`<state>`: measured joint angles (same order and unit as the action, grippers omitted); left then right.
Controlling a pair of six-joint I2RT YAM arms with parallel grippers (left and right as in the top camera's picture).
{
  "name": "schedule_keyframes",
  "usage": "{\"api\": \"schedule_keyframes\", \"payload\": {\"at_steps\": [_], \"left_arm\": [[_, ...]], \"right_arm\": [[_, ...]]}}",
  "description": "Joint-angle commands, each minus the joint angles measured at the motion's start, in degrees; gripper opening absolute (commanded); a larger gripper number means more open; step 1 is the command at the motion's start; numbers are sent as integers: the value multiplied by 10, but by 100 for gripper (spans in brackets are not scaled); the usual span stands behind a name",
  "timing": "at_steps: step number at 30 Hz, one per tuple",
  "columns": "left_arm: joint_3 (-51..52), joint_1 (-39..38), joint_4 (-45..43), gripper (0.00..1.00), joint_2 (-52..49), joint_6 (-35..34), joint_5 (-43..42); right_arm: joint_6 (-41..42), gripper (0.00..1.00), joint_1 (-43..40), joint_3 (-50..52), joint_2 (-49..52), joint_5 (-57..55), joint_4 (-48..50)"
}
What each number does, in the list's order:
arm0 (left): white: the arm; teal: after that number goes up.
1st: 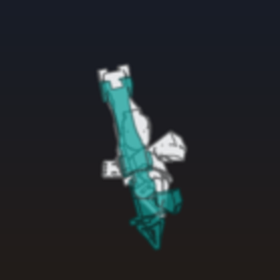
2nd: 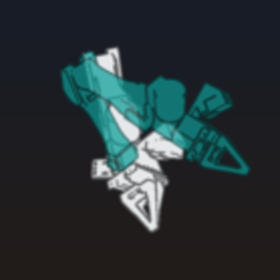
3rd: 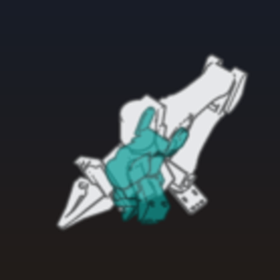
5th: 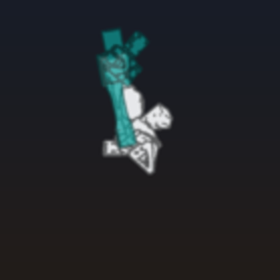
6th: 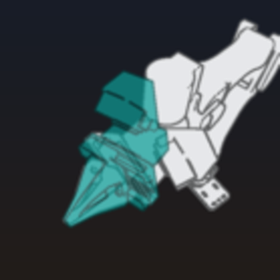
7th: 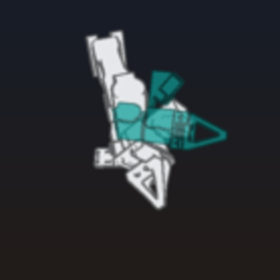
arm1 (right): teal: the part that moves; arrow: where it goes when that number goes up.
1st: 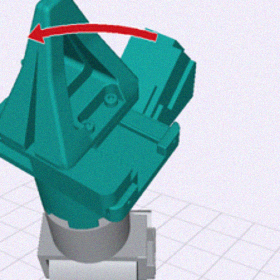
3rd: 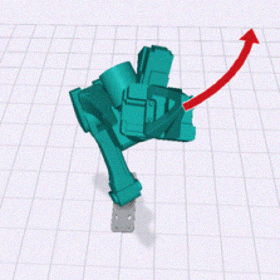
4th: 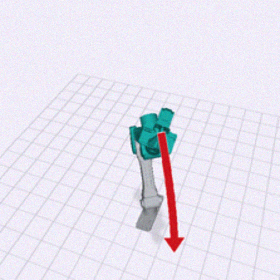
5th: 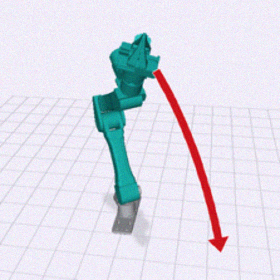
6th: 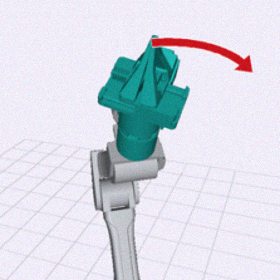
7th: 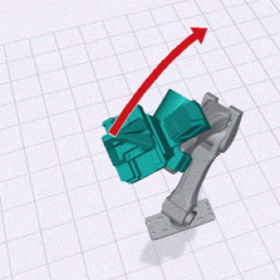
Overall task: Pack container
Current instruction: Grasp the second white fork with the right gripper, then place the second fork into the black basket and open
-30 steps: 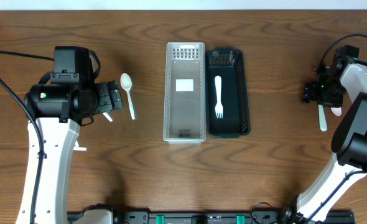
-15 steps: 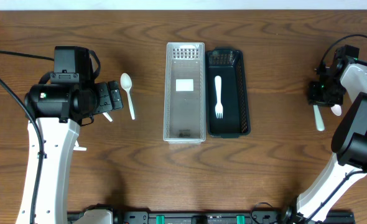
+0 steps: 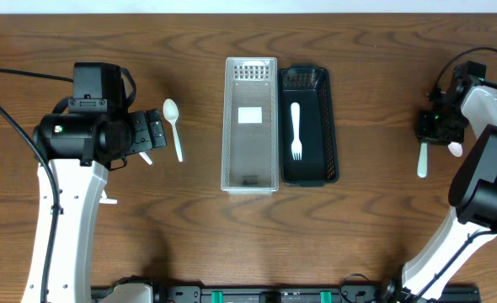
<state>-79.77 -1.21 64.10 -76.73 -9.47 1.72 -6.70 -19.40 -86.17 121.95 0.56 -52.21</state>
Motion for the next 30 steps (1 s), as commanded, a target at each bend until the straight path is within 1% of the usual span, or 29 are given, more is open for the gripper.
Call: {"api": "schedule_keyframes", "payload": {"at_steps": [1, 4, 9, 13, 17, 20, 24, 30], "left_arm": [[-7, 2, 2, 98, -4, -9, 3], [-7, 2, 2, 98, -4, -9, 3], [-7, 2, 2, 98, -4, -9, 3], [-7, 2, 2, 98, -4, -9, 3], [-7, 2, 2, 98, -4, -9, 3], [-7, 2, 2, 98, -4, -9, 3], [-7, 2, 2, 98, -4, -9, 3], [-7, 2, 2, 98, -4, -9, 3]], "right_arm": [[11, 17, 24, -25, -36, 28, -15], [16, 17, 62, -56, -85, 55, -38], [85, 16, 168, -92, -178, 55, -63], [144, 17, 264, -94, -214, 52, -61], [203, 18, 344, -89, -203, 32, -61], [231, 17, 380, -78, -182, -5, -60], [234, 18, 403, -69, -141, -12, -61], [220, 18, 414, -69, -91, -12, -60]]}}
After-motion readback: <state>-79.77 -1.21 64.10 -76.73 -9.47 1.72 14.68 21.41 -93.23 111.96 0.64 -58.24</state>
